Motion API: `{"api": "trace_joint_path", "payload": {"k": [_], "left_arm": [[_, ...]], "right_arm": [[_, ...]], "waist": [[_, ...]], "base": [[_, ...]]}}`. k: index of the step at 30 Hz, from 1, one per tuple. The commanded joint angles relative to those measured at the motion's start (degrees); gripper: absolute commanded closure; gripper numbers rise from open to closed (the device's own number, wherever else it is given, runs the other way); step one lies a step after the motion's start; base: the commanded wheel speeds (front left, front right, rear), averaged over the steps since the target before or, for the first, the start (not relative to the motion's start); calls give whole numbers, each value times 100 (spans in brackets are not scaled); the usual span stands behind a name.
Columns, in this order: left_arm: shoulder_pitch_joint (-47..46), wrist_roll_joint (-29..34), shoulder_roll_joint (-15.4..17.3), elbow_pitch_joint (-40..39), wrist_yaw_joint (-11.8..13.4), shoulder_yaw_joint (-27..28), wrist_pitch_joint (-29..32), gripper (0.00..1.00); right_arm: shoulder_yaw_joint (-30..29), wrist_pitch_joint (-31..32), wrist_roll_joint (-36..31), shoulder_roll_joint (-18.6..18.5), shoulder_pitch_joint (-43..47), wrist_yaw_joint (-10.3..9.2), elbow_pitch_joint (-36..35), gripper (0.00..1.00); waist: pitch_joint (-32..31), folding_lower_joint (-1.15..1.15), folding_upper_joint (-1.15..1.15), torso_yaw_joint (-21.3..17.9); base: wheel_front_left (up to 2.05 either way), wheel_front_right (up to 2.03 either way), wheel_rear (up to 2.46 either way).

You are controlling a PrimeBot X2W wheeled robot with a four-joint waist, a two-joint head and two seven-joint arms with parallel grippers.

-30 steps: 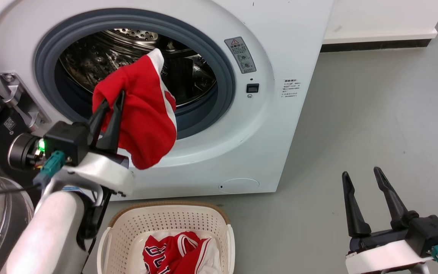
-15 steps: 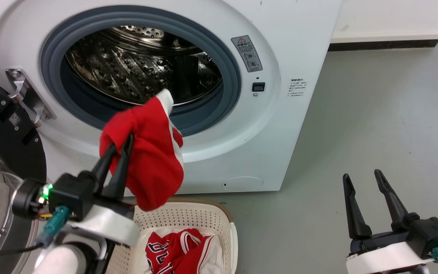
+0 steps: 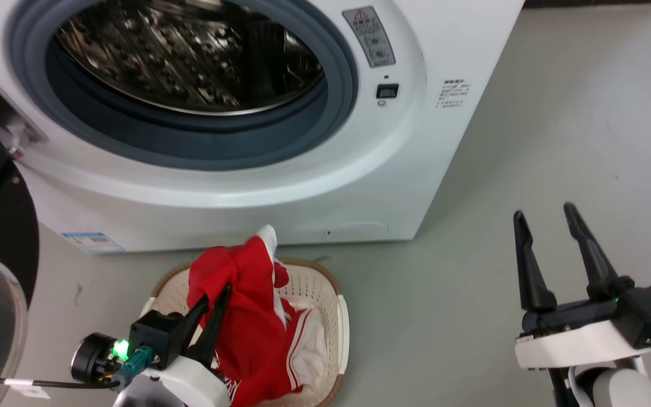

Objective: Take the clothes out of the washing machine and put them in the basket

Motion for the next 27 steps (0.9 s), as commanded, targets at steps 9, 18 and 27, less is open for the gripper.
{"api": "trace_joint_path", "payload": {"k": [9, 18, 27], "left_arm": [[-1015, -57, -266, 2065, -593, -210, -296, 100], [-2737, 221, -928, 4796, -1080, -708, -589, 100], [-3839, 375, -1289, 6685, -1254, -1139, -505, 100]], "right_arm": [[-48, -12, -61, 2, -792, -4, -235, 0], [-136, -13, -65, 3, -1317, -4, -382, 0], [-184, -13, 51, 3, -1587, -4, -483, 0]], "waist": [[1576, 0, 0, -234], [2658, 0, 0, -305], [3230, 0, 0, -480]], "base": [[0, 0, 0], [0, 0, 0], [0, 0, 0]]}}
